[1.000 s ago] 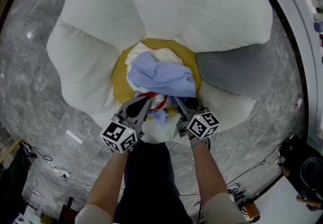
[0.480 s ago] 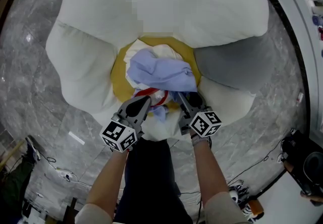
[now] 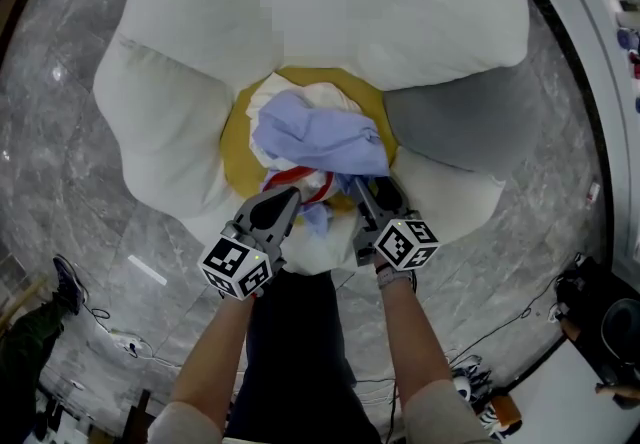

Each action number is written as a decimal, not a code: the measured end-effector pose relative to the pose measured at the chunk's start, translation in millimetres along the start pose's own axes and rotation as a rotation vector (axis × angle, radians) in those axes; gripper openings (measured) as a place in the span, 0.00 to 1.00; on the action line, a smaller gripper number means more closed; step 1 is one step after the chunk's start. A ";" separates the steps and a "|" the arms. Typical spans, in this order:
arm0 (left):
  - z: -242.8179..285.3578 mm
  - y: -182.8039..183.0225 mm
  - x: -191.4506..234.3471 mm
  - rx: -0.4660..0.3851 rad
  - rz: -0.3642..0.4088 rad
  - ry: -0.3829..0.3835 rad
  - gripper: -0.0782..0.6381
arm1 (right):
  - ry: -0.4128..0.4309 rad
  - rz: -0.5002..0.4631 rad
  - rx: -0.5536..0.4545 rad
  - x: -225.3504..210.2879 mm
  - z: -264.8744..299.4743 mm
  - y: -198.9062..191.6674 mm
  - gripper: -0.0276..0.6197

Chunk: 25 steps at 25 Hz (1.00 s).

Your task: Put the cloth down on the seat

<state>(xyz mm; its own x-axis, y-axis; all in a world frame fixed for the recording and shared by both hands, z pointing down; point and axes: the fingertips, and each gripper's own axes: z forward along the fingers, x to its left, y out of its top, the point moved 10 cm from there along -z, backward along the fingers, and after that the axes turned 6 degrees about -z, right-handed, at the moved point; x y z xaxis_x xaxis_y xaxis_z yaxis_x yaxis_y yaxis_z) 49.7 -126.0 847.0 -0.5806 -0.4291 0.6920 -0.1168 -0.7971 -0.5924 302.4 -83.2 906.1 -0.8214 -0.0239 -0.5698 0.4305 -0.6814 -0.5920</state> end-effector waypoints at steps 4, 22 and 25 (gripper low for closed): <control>-5.9 0.2 -5.6 -0.001 -0.002 0.002 0.13 | -0.028 0.010 -0.005 2.7 -7.3 -0.9 0.45; -28.1 23.9 -38.0 -0.025 0.015 0.009 0.13 | 0.037 -0.161 -0.009 46.5 -27.7 27.5 0.29; -34.4 25.8 -43.5 -0.026 0.015 0.010 0.13 | 0.075 -0.197 0.003 57.7 -30.5 31.5 0.14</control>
<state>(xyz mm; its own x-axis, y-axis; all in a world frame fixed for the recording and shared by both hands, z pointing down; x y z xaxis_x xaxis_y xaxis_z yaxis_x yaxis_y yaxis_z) 44.3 -113.3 787.5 -0.5907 -0.4362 0.6788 -0.1288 -0.7795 -0.6130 279.9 -83.7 837.2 -0.8593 0.1648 -0.4842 0.2629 -0.6697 -0.6946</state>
